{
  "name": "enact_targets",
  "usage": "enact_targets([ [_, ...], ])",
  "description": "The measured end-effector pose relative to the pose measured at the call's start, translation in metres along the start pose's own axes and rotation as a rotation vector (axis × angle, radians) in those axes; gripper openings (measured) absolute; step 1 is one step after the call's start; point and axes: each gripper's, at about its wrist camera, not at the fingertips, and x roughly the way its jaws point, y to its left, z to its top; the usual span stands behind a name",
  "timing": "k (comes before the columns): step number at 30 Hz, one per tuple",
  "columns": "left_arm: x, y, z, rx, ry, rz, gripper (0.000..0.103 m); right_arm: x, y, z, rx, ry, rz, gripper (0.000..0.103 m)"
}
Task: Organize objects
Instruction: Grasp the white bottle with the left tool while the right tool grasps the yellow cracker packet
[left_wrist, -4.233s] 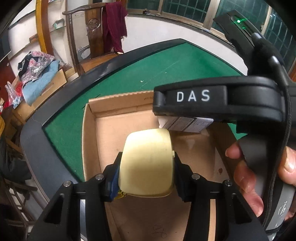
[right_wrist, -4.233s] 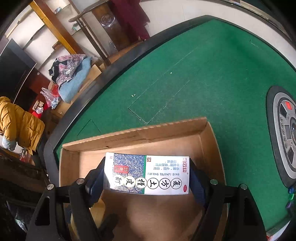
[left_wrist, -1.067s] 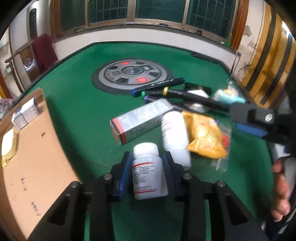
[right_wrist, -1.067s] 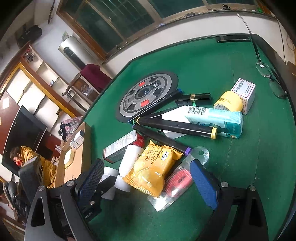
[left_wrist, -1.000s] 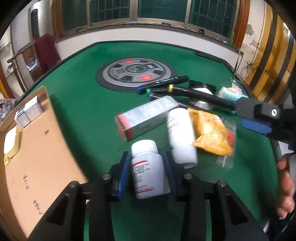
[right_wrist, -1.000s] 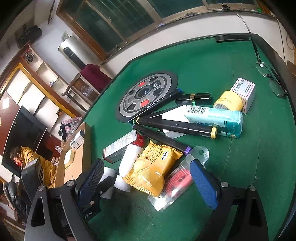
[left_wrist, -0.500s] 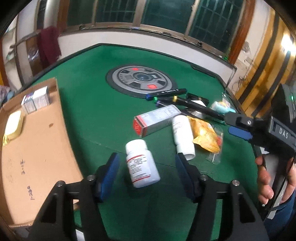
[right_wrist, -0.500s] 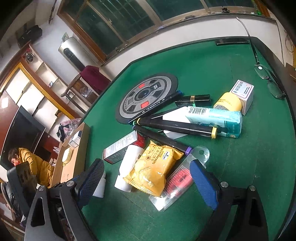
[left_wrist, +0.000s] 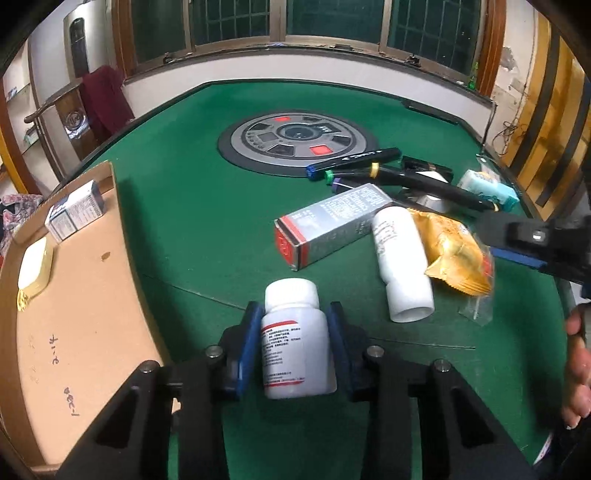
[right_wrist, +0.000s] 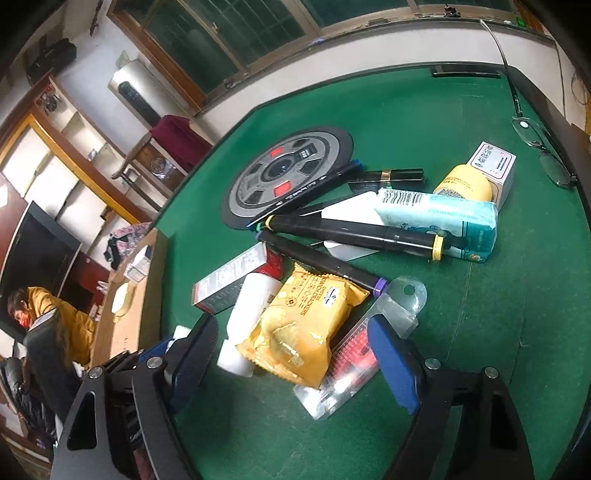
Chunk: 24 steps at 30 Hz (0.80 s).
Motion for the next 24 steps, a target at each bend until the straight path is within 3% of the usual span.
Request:
enact_targets([
  [6, 0.000, -0.007, 0.001, 0.047, 0.022, -0.014, 0.035, 0.024, 0.009, 0.016, -0.013, 0.058, -0.100, 0.087],
  [8, 0.002, -0.008, 0.003, 0.057, 0.034, -0.013, 0.035, 0.034, 0.020, 0.022, -0.073, 0.100, -0.178, 0.087],
  [14, 0.011, -0.015, 0.003, 0.103, 0.055, 0.055, 0.035, 0.038, 0.030, 0.014, -0.227, 0.098, -0.230, 0.084],
  [16, 0.012, -0.018, 0.004, 0.112, 0.051, 0.060, 0.035, 0.042, 0.031, 0.013, -0.274, 0.126, -0.263, 0.075],
  [18, 0.013, -0.019, 0.005, 0.105, 0.044, 0.057, 0.036, 0.050, 0.043, 0.004, -0.405, 0.136, -0.347, 0.075],
  [19, 0.014, -0.020, 0.005, 0.104, 0.040, 0.063, 0.036, 0.054, 0.047, 0.000, -0.429, 0.123, -0.361, 0.067],
  [20, 0.013, -0.021, 0.005, 0.108, 0.034, 0.071, 0.036, 0.058, 0.046, -0.001, -0.420, 0.142, -0.344, 0.052],
  [24, 0.009, -0.026, 0.001, 0.125, 0.011, 0.078, 0.034, 0.054, 0.038, 0.000, -0.399, 0.139, -0.292, 0.043],
])
